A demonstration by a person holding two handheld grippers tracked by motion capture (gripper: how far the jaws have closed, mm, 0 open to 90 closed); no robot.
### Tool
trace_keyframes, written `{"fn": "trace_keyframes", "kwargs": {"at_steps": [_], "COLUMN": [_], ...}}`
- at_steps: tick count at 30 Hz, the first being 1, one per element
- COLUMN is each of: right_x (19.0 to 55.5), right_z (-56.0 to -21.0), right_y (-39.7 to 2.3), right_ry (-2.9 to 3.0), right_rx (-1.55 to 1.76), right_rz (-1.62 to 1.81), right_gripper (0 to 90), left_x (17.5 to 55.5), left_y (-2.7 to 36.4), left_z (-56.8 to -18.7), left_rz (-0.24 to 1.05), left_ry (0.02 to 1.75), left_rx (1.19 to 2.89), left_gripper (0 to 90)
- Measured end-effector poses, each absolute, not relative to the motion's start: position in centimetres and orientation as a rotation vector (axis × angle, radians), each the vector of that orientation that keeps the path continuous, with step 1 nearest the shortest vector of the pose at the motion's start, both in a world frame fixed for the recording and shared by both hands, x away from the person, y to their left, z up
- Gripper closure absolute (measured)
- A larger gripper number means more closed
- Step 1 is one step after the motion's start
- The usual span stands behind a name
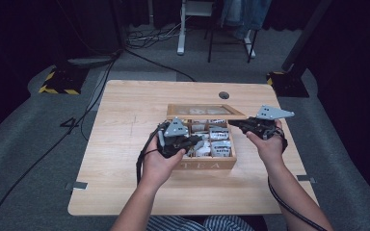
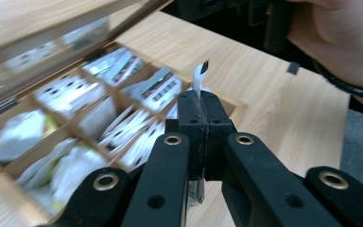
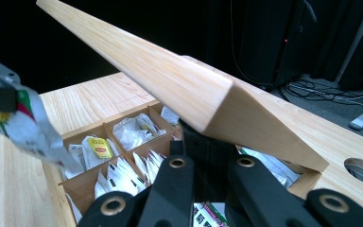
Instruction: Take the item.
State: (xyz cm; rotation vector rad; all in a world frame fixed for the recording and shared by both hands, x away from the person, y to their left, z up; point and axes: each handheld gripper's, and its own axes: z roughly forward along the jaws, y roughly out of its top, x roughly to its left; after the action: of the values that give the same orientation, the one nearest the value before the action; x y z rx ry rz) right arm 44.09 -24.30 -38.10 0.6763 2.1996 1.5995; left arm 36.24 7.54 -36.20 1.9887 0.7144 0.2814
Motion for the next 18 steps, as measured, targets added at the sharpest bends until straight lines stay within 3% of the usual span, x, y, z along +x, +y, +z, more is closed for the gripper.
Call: {"fn": "trace_keyframes", "kwargs": {"at_steps": [18], "right_x": [44.1], "right_z": [-38.2], "right_y": [-24.2], "right_ry": [2.208], "right_rx": [0.676], "right_rz": [1.596], "right_gripper": [90.0], "left_x": [35.5], "left_y": [12.7], "left_z": [-37.0], "left_rz": [0.393], "left_ry": [0.866], "left_rx": [1.974], "left_gripper": [89.2]}}
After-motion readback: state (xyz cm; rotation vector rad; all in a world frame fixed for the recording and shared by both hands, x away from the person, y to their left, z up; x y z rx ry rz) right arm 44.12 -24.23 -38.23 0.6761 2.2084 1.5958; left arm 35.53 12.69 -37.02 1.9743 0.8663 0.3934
